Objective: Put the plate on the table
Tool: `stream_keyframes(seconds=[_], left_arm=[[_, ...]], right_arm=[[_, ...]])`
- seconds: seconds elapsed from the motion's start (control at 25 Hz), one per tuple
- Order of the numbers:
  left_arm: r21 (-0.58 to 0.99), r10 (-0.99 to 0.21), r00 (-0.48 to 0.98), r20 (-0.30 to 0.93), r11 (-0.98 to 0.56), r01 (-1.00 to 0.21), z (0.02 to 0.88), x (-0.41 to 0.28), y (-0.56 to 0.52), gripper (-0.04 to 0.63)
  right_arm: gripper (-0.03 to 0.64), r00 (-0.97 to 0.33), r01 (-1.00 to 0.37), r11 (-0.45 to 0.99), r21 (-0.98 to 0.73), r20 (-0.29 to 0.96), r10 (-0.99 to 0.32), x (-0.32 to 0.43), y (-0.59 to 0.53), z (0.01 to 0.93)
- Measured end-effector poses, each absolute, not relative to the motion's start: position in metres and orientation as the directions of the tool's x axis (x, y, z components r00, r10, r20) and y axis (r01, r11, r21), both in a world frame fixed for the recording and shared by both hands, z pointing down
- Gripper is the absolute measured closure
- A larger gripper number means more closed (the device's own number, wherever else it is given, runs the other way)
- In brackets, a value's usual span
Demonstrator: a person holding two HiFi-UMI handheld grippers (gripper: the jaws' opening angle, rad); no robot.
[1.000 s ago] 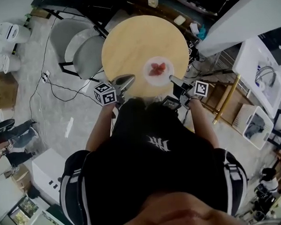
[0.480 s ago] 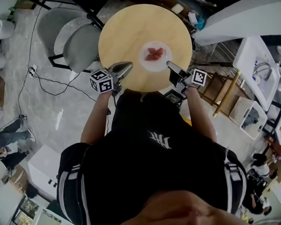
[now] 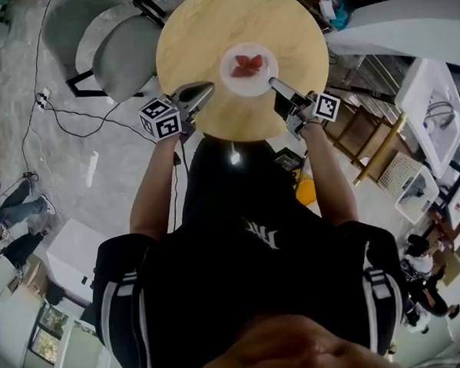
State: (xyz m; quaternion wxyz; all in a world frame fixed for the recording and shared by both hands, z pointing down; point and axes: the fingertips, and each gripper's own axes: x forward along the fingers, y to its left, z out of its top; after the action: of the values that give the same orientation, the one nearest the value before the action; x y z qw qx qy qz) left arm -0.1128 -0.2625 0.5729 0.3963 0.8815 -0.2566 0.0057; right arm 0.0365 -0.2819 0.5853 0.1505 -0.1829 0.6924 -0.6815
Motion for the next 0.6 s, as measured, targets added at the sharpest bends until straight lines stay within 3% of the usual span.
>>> stream_keyframes(seconds=[0.6], left_arm=[[0.693, -0.437, 0.867, 0.24, -0.548, -0.468, 0.609, -0.114, -0.275, 0.594]], right_arm=[[0.598, -0.883, -0.08, -0.07, -0.994, 0.104, -0.458, 0.026, -0.289, 0.65]])
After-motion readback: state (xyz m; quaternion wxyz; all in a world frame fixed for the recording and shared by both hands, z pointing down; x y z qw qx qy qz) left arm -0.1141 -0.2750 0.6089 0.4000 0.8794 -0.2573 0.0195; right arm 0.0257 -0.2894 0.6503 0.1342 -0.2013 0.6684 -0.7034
